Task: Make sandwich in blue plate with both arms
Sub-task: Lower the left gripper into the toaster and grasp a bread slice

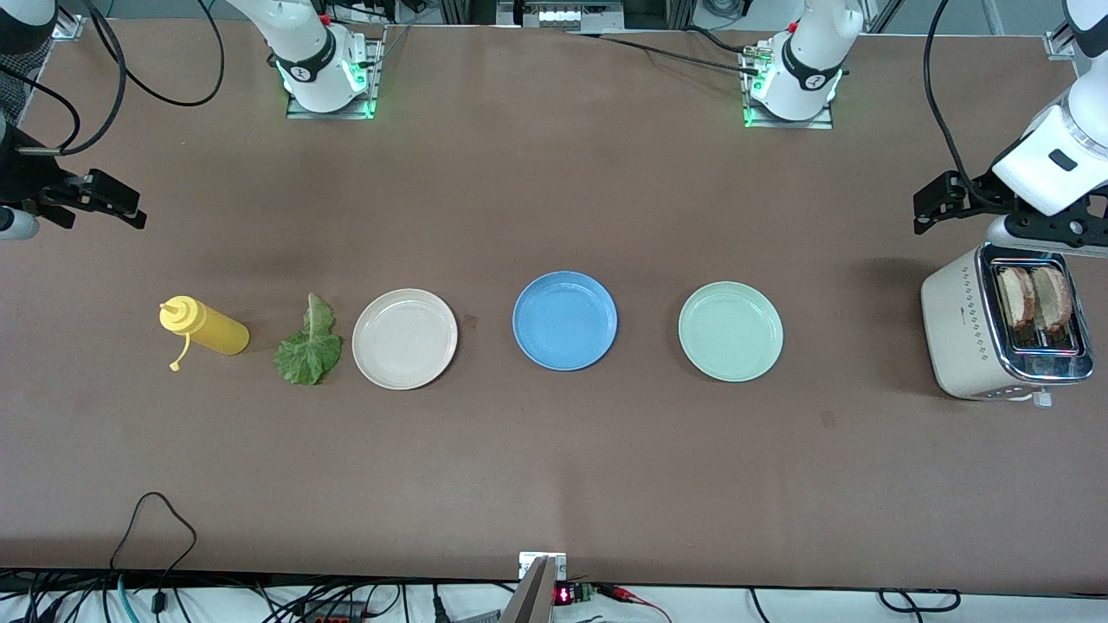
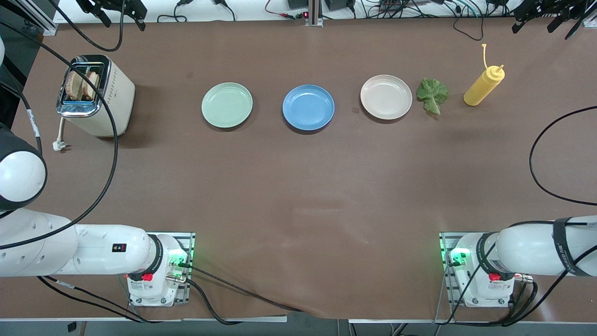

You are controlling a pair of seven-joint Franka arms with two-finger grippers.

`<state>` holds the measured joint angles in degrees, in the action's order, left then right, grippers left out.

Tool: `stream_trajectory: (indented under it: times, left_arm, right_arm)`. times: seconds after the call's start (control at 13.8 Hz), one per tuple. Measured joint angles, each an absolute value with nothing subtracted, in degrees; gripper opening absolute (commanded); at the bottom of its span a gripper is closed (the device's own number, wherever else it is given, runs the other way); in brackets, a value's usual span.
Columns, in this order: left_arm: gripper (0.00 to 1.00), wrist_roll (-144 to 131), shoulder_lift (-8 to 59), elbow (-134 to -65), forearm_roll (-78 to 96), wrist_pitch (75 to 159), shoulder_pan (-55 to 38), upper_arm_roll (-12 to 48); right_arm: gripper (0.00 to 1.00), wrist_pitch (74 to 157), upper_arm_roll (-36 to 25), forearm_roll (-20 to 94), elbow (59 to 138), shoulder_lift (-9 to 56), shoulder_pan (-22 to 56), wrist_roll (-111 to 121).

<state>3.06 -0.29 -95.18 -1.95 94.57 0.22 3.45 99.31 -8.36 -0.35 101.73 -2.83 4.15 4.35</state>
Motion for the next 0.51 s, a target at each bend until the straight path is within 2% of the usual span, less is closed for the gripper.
stream_trajectory:
  times: [0.51]
  left_arm:
    - [1.0, 2.94, -0.29, -95.1, -1.95, 93.5, 0.22, 3.41]
  right_arm:
    - [1.0, 99.31, -8.36, -0.36, 101.73, -2.83, 4.15, 4.35]
